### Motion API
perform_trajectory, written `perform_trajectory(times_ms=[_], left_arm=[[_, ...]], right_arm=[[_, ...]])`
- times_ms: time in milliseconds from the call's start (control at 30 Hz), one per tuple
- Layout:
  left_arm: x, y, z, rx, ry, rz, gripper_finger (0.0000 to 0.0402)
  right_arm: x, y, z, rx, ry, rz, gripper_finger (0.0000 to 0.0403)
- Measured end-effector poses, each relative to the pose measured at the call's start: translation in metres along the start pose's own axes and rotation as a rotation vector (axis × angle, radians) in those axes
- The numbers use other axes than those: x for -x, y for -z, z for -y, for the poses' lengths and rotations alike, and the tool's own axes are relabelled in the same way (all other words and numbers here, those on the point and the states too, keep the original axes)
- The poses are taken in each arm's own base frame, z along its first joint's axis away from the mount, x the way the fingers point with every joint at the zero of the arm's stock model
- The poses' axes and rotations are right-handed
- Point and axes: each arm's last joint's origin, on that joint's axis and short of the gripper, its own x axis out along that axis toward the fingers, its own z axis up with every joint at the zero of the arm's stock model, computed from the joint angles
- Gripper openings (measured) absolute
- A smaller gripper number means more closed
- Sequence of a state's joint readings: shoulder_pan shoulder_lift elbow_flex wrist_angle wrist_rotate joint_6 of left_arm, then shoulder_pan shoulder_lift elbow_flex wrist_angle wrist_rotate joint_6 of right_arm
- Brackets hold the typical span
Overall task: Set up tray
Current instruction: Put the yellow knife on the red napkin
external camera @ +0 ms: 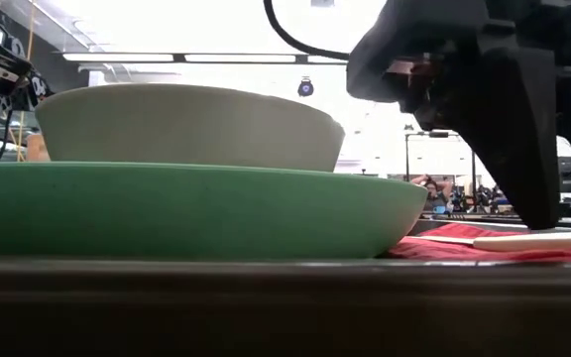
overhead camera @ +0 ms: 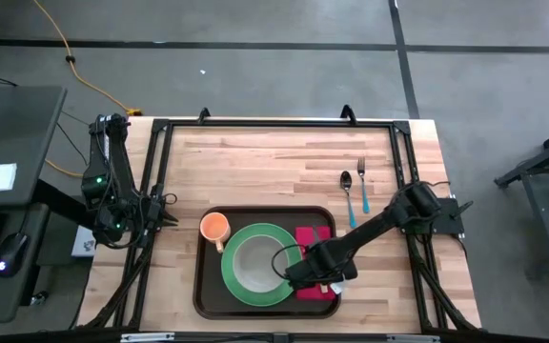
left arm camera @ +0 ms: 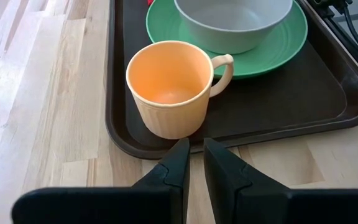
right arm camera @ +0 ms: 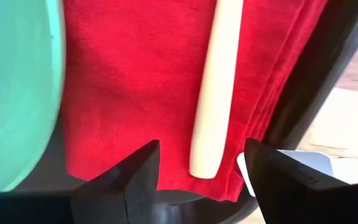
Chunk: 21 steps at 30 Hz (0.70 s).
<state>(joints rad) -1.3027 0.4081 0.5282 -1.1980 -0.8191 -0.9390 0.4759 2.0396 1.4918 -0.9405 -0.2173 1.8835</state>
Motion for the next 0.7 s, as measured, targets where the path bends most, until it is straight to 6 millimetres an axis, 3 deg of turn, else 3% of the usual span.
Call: perform_trajectory(times_ms=[700], left_arm=[[0.0, -0.0001, 0.0001, 0.001, 0.001, 0.0, 0.0079]], right_arm=[[0.0013, 0.0051, -0.0035, 0.012, -0.053, -0.019, 0.0171]])
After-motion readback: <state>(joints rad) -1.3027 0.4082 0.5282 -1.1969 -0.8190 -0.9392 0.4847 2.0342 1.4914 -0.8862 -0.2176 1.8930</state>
